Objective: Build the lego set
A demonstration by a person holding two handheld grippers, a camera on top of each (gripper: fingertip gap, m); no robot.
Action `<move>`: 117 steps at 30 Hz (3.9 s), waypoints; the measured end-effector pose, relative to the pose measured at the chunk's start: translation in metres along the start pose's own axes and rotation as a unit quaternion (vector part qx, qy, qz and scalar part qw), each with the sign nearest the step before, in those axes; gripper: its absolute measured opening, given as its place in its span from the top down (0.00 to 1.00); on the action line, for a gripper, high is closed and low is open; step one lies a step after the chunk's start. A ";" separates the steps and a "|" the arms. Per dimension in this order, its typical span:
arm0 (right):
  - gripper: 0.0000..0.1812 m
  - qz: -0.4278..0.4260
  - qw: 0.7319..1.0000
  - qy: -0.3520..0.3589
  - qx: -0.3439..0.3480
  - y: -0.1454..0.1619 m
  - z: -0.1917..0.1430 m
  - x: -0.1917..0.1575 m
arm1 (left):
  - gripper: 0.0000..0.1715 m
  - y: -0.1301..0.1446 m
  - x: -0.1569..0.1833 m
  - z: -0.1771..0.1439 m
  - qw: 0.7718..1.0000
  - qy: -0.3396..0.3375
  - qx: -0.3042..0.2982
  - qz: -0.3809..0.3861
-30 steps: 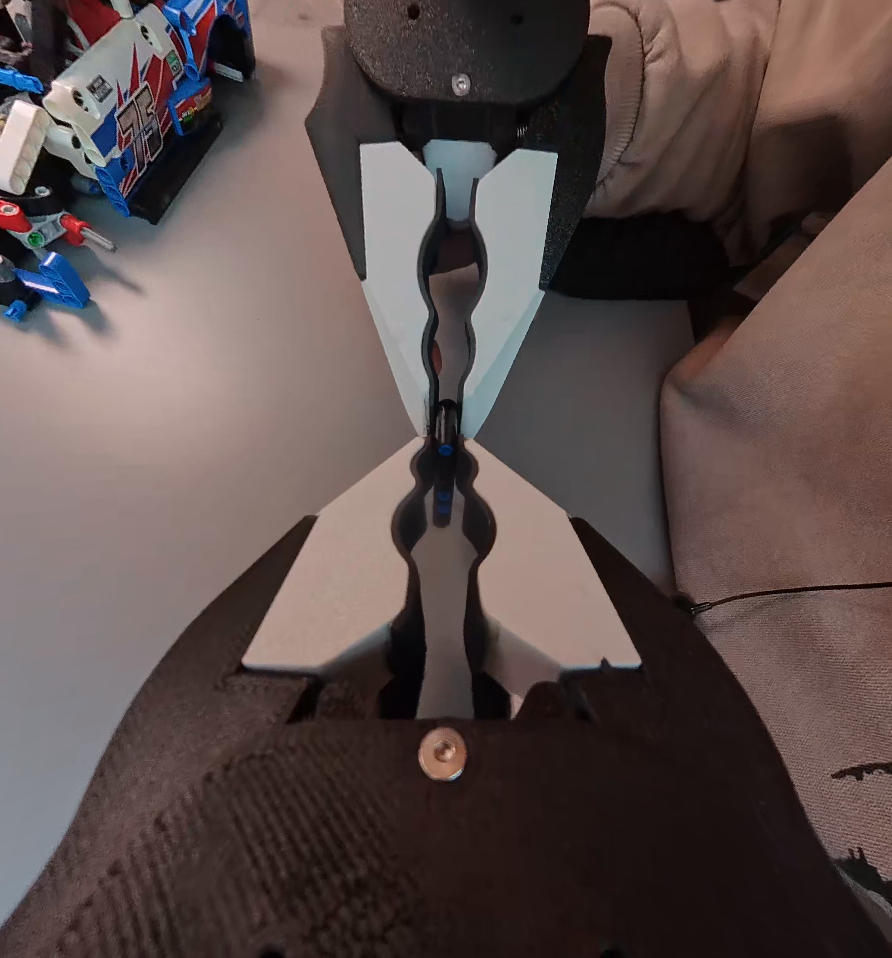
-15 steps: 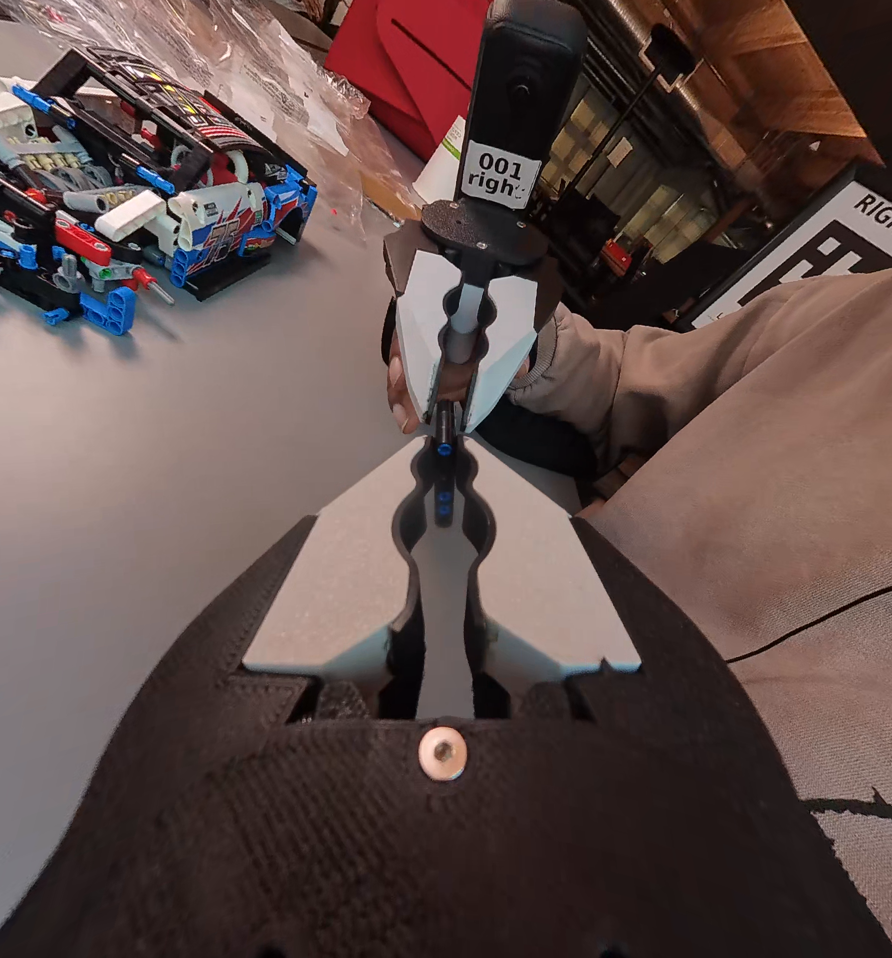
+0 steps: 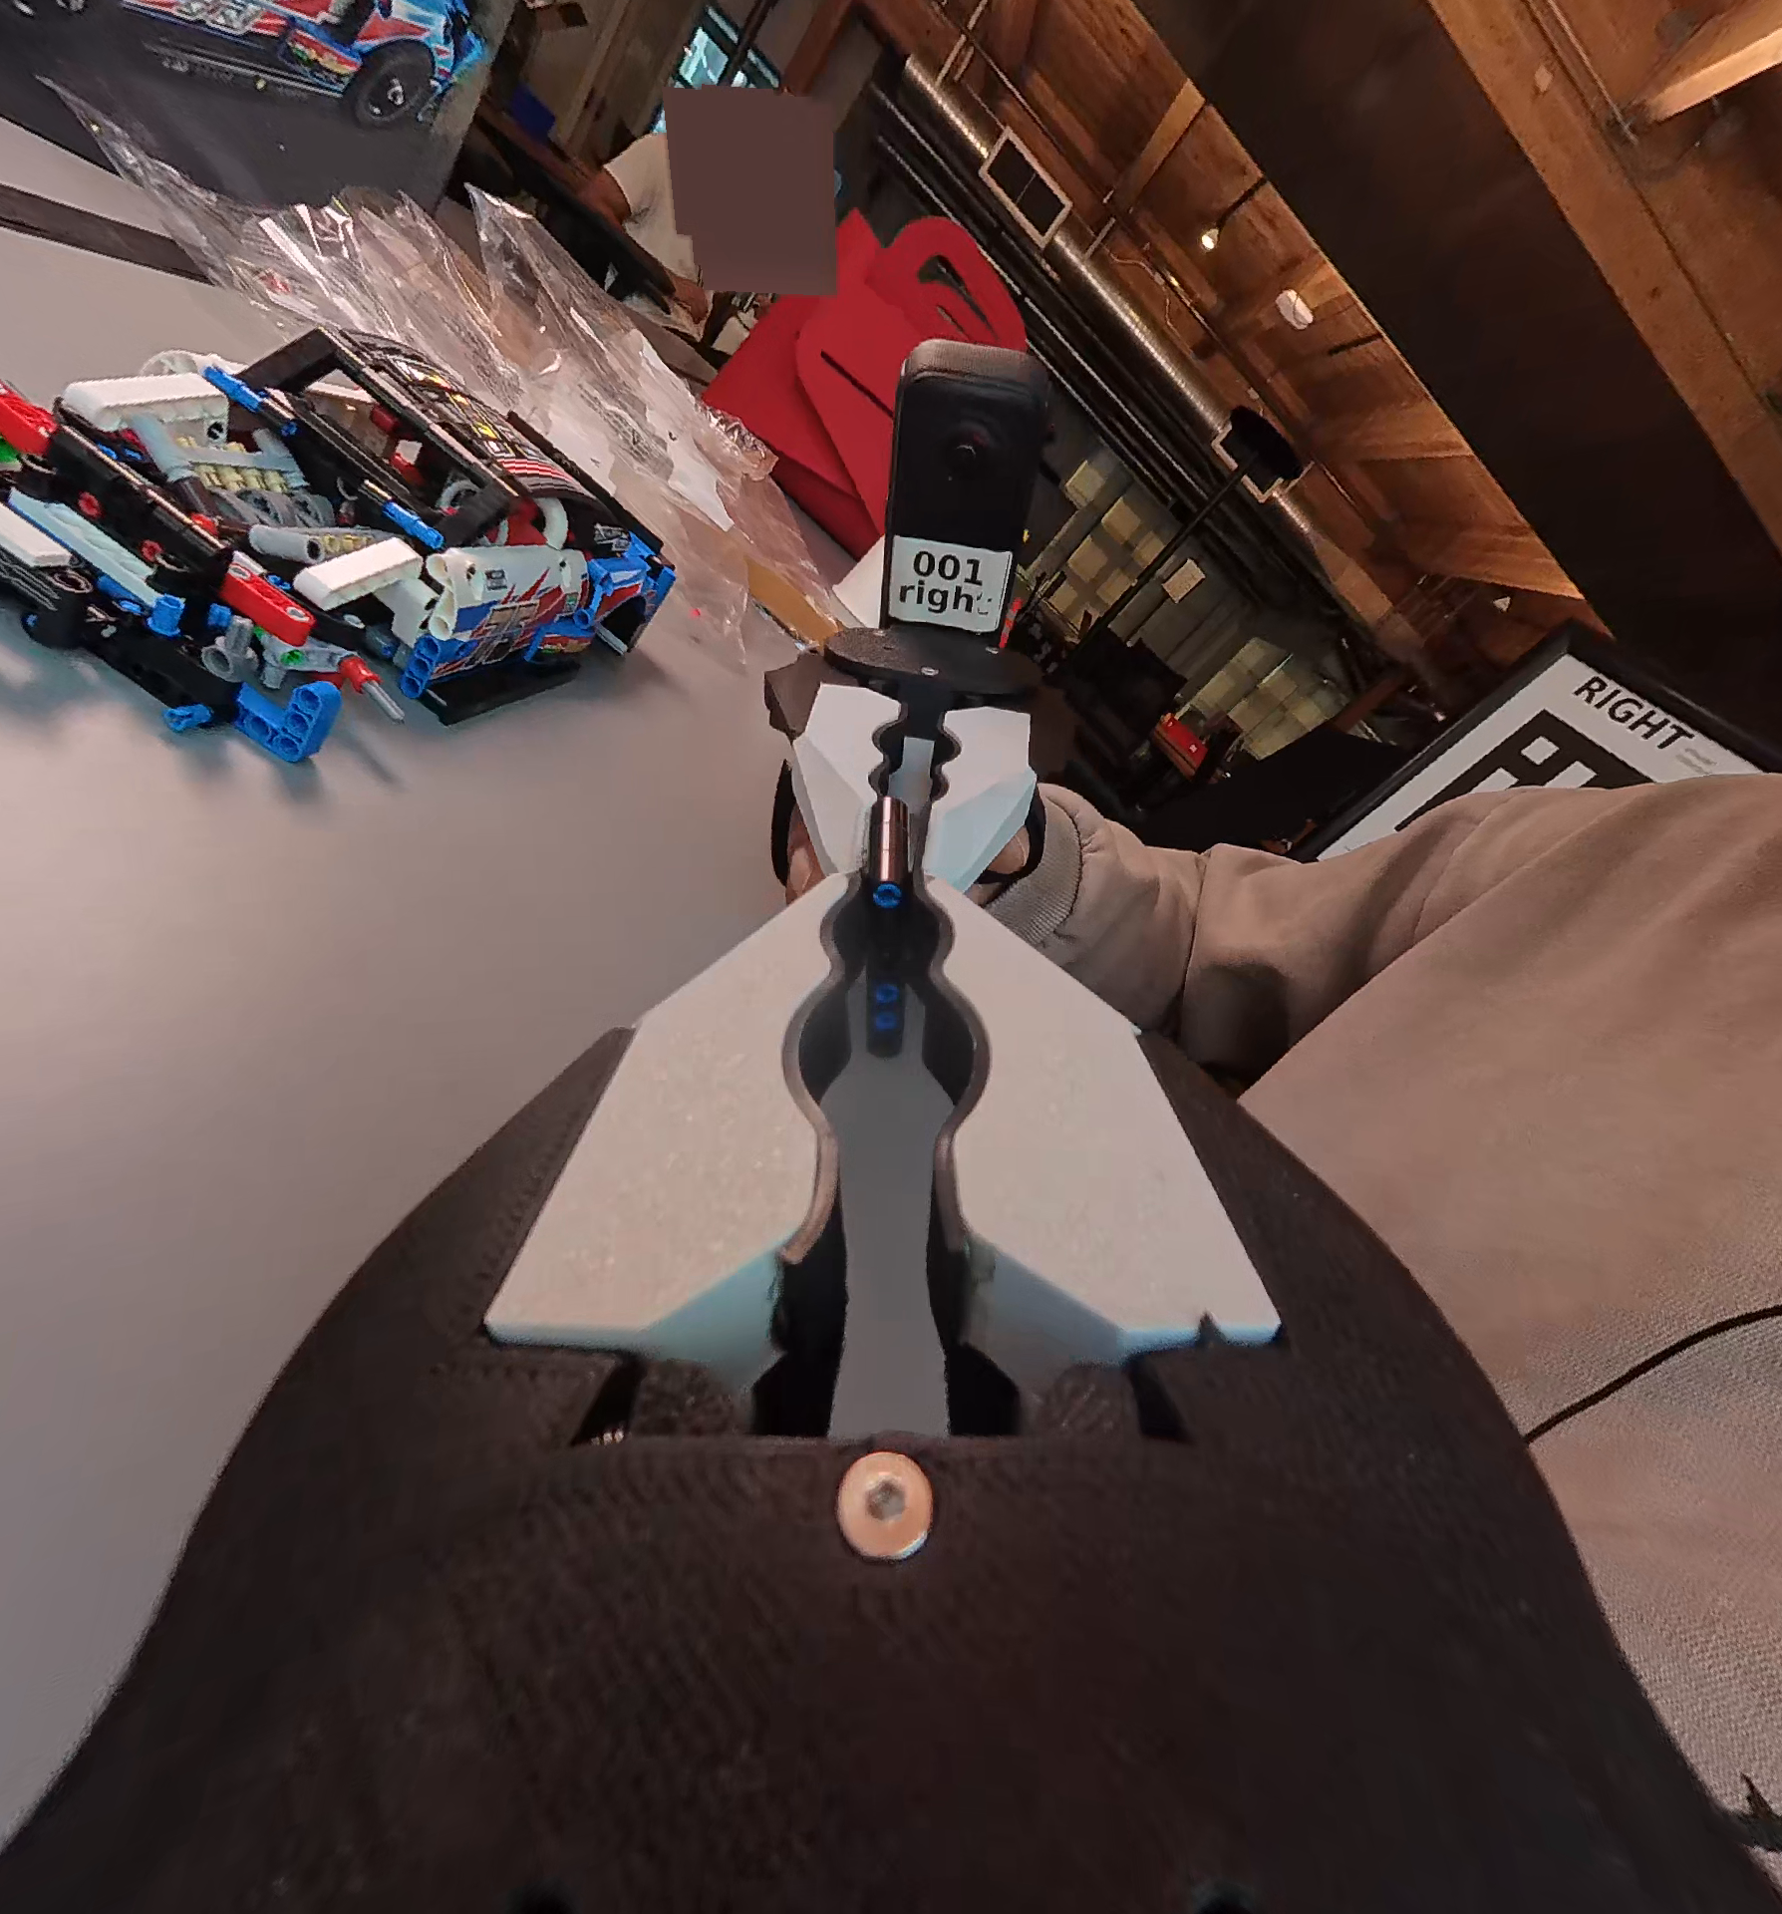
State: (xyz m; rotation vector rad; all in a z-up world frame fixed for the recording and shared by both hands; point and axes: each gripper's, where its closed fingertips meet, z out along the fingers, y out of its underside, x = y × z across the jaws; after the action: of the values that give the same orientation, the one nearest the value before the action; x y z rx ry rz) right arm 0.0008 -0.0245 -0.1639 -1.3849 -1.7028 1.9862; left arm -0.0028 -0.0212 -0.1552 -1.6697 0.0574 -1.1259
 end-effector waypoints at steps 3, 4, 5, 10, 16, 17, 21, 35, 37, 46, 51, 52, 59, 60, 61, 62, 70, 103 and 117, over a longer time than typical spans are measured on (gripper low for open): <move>0.97 -0.002 1.000 0.014 -0.005 0.001 0.001 0.004 | 0.97 -0.002 -0.004 -0.001 1.000 -0.012 0.014 -0.001; 0.97 -0.010 1.000 0.021 0.000 -0.002 0.000 0.005 | 0.97 -0.005 -0.004 -0.001 0.999 -0.015 0.029 -0.009; 0.97 -0.032 0.999 0.036 0.007 -0.007 -0.001 0.006 | 0.97 -0.010 -0.007 -0.002 0.998 -0.018 0.051 -0.025; 0.68 -0.210 0.955 0.208 -0.023 -0.014 0.003 0.025 | 0.97 -0.034 -0.030 -0.013 0.975 -0.049 0.173 -0.131; 0.80 -0.352 0.867 0.344 -0.078 -0.024 0.015 0.039 | 0.97 -0.033 -0.031 -0.006 0.956 -0.068 0.223 -0.178; 0.80 -0.352 0.868 0.341 -0.087 -0.023 0.015 0.040 | 0.96 -0.032 -0.031 -0.006 0.957 -0.066 0.218 -0.177; 0.81 -0.344 0.892 0.281 -0.083 -0.021 0.009 0.029 | 0.84 -0.029 -0.005 -0.003 0.978 0.030 0.139 -0.152; 0.84 -0.456 0.825 0.280 -0.184 0.002 0.005 0.029 | 0.97 0.004 -0.018 0.001 0.994 -0.059 0.018 -0.091; 0.85 -0.464 0.817 0.284 -0.190 0.004 0.005 0.032 | 0.97 0.006 -0.021 0.002 0.993 -0.062 0.018 -0.096; 0.79 -0.462 0.811 0.299 -0.198 0.006 0.010 0.042 | 0.97 0.011 -0.031 0.007 0.991 -0.085 0.005 -0.098; 0.84 -0.444 0.807 0.330 -0.208 0.006 0.010 0.048 | 0.97 0.012 -0.033 0.008 0.990 -0.101 0.010 -0.101; 0.84 -0.448 0.804 0.332 -0.207 0.006 0.010 0.048 | 0.97 0.012 -0.033 0.008 0.990 -0.100 0.009 -0.103; 0.87 -0.466 0.801 0.318 -0.202 0.011 0.014 0.044 | 0.97 0.017 -0.032 0.006 0.989 -0.091 0.000 -0.115; 0.87 -0.466 0.800 0.317 -0.205 0.013 0.015 0.046 | 0.97 0.017 -0.034 0.005 0.989 -0.093 0.000 -0.115; 0.87 -0.464 0.802 0.319 -0.199 0.012 0.016 0.047 | 0.97 0.015 -0.035 0.005 0.989 -0.093 0.005 -0.117; 0.87 -0.458 0.808 0.320 -0.188 0.010 0.016 0.049 | 0.97 0.013 -0.036 0.004 0.989 -0.093 0.010 -0.118; 0.87 -0.508 0.783 0.323 -0.158 -0.005 0.011 0.044 | 0.97 -0.001 -0.026 0.003 0.994 -0.060 0.030 -0.086; 0.97 -0.802 0.507 0.307 -0.079 -0.020 -0.001 -0.006 | 0.91 -0.011 0.013 -0.009 0.980 0.131 0.035 -0.143; 0.83 -0.570 0.768 0.286 -0.059 -0.014 -0.017 0.033 | 0.97 -0.019 -0.024 -0.021 0.992 0.000 0.070 -0.102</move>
State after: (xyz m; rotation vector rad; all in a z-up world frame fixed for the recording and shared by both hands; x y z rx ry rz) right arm -0.0109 0.0127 -0.1677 -0.5313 -1.6763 0.6878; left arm -0.0398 -0.0154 -0.1563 -1.5756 -0.1916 -1.2529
